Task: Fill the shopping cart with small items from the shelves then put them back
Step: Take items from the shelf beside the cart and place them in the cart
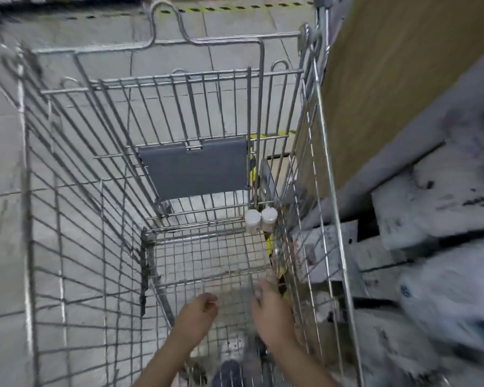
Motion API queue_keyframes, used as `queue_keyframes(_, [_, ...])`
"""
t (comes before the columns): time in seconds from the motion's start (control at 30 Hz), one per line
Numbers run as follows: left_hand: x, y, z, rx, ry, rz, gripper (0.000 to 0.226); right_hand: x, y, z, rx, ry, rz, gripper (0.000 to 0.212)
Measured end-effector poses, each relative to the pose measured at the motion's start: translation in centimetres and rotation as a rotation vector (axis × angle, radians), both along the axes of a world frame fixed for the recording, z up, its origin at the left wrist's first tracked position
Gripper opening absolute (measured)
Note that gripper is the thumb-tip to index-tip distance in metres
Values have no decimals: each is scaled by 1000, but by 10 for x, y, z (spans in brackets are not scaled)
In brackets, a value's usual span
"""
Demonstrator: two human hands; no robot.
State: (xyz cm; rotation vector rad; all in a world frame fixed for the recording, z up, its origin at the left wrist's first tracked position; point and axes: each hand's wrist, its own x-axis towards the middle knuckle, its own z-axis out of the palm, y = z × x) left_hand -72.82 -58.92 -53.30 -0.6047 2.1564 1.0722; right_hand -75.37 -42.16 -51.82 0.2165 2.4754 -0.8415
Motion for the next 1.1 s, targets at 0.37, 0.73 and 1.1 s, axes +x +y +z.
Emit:
queue_keyframes(0.37, [172, 20, 218, -127, 314, -227, 33, 160, 66, 193, -62, 76, 332, 27])
queue_keyframes(0.73, [227, 21, 318, -214, 509, -612, 31, 319, 145, 310, 38, 248, -8, 26])
queue_keyframes(1.1, [305, 160, 398, 30, 740, -1211, 25, 533, 158, 369, 55, 368, -616, 28])
